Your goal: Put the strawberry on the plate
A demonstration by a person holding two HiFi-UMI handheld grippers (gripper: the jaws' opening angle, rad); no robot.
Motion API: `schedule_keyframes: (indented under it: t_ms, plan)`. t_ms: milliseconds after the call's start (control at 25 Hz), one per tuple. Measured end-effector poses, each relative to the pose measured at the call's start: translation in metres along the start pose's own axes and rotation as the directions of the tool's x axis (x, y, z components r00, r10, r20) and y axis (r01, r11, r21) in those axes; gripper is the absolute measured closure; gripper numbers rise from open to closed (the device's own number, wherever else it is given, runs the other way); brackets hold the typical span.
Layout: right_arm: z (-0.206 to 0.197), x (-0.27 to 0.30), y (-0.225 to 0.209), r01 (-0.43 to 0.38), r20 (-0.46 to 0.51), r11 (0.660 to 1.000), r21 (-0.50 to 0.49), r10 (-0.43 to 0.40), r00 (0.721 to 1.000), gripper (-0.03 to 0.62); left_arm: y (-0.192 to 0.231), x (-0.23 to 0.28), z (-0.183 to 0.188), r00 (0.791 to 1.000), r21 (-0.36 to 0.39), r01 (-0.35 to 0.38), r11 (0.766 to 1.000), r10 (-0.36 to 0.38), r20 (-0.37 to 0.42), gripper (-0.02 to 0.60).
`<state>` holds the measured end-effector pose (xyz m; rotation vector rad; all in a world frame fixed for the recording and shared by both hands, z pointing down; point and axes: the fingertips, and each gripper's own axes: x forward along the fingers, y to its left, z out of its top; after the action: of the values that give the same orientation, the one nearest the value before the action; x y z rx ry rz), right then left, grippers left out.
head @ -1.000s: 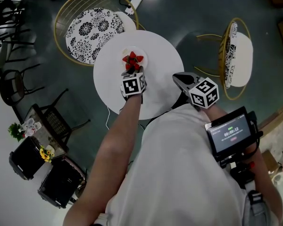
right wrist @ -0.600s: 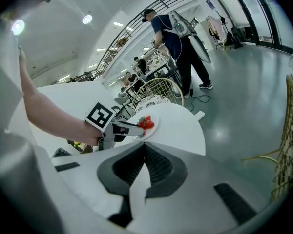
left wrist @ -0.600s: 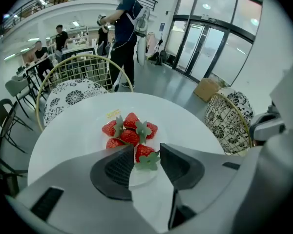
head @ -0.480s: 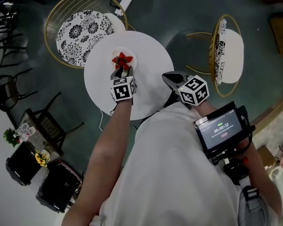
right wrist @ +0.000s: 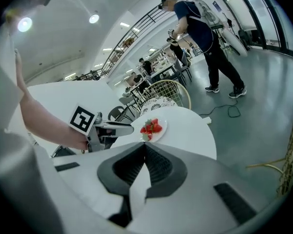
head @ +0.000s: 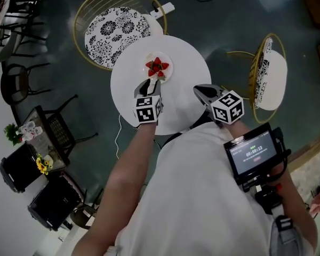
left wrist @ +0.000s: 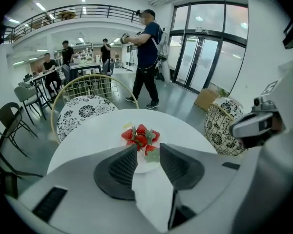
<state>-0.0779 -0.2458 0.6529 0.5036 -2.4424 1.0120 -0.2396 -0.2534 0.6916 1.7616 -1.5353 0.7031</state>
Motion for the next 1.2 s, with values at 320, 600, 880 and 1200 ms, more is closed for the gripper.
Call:
schedule_keyframes:
  t_ms: [320,600,880,1200]
  plan:
    - [-0.007,-0.009,0.026,0.013,0.042,0.999,-0.043,-0.011,0.999,0.589,-0.003,-0.06,-0.026,0.997,-0.001,0.002,1.0,-0.001,0.082,0.491]
    - [-0.014,-0.023,0.055,0.014,0.07,0.997,-0.072,-0.009,0.998,0.589,-0.011,-0.115,-0.038,0.986,-0.018,0.011,1.0,-0.008,0.168,0.562]
    - [-0.025,-0.031,0.08,0.0,0.091,0.993,-0.116,0.01,0.996,0.589,-0.014,-0.147,-0.069,0.979,-0.04,0.03,0.999,-0.021,0.202,0.575]
    - [-0.036,-0.046,0.124,-0.027,0.121,0.979,-0.202,0.052,0.991,0.589,-0.027,-0.191,-0.099,0.961,-0.061,0.079,0.995,-0.06,0.269,0.575]
